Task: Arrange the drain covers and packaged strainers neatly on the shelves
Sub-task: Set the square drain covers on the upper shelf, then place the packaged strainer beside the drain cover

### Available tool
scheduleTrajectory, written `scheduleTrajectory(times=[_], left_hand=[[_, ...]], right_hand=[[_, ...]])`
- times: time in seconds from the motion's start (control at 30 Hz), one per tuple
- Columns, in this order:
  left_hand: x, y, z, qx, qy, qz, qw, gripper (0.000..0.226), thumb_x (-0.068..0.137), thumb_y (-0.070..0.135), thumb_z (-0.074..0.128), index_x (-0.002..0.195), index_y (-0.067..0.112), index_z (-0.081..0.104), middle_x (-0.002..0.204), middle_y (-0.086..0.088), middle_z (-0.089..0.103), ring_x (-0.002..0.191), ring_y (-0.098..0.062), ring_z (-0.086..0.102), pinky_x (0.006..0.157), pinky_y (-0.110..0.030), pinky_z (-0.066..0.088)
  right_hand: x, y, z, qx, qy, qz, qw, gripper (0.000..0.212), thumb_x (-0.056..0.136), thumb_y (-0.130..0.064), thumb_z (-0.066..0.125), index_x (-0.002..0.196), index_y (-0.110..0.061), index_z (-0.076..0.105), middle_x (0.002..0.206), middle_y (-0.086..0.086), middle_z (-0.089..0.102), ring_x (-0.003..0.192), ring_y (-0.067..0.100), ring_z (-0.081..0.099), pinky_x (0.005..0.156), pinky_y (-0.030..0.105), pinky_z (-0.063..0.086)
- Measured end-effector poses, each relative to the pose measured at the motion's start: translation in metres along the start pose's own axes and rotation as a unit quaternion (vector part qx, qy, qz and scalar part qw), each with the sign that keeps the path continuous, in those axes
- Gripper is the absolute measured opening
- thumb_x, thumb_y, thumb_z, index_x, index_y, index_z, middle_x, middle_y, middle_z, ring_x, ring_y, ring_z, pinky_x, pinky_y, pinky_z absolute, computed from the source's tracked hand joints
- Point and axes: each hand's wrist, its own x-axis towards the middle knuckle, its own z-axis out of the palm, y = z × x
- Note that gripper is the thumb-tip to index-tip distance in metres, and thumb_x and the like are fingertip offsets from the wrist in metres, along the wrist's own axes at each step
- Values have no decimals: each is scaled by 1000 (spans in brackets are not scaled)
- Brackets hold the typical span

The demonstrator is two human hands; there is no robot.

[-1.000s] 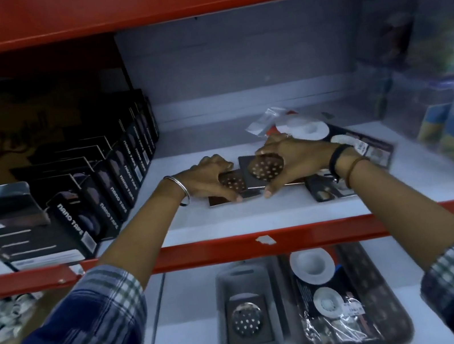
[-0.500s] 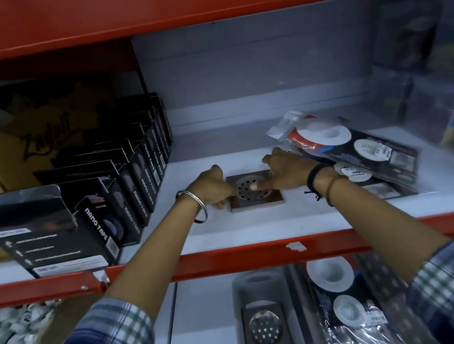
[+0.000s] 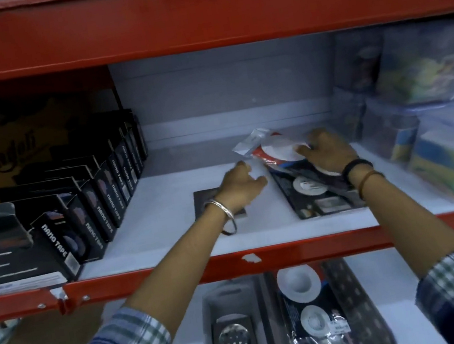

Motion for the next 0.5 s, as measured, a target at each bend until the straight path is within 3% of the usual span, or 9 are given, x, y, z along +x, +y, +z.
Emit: scheduleTrajectory(times=[0.13,0.2,0.27,0.33,0.4,0.47,0.5], left_hand=[[7,21,50,-36,-12,-23,999,24,87,24,58,107,11,51,101,-11,64,100,-26,61,71,-28,45],[15,27,66,-57,19,-42,997,29,85,26,58,109,8,56,105,-13,67,108,-30,59,80,-33,48],[23,32,72,-81,59,-73,992,35,84,29,57,111,7,57,112,-15,64,115,-34,51,92,-37,45],[30,39,70,-110,100,-93,985,35,86,28,55,112,5,55,118,-17,60,120,-34,42,97,-36,39],[34,44,59,-131,132,-104,977,26,88,23,53,108,7,53,119,-17,56,122,-32,37,100,-37,37],[38,40,51,-111,139,-113,978,7,87,19,53,86,12,52,110,-16,58,119,-32,41,100,-37,36],[38,36,51,-96,129,-115,980,11,87,19,53,77,15,49,105,-12,59,116,-32,46,103,-38,37]], right_hand=[[6,52,-13,32,-118,159,980,70,95,-50,37,143,0,31,151,21,34,135,36,38,110,40,32],[8,64,-14,29,-151,168,974,69,96,-52,33,140,1,35,150,21,36,133,33,41,105,34,34],[12,67,-16,29,-140,142,979,55,95,-48,39,111,0,59,128,23,56,109,33,56,82,31,42],[14,67,-23,53,-119,119,984,41,93,-41,49,69,-8,53,97,20,60,85,28,53,59,29,36],[12,61,-28,86,-93,99,987,40,90,-39,55,61,-13,43,87,13,55,80,26,50,57,29,35],[5,56,-27,114,-81,94,986,40,87,-36,61,61,-12,45,73,11,54,68,24,50,56,28,36],[0,56,-24,108,-92,100,985,41,86,-36,62,59,-12,42,64,8,49,59,22,46,53,27,34]])
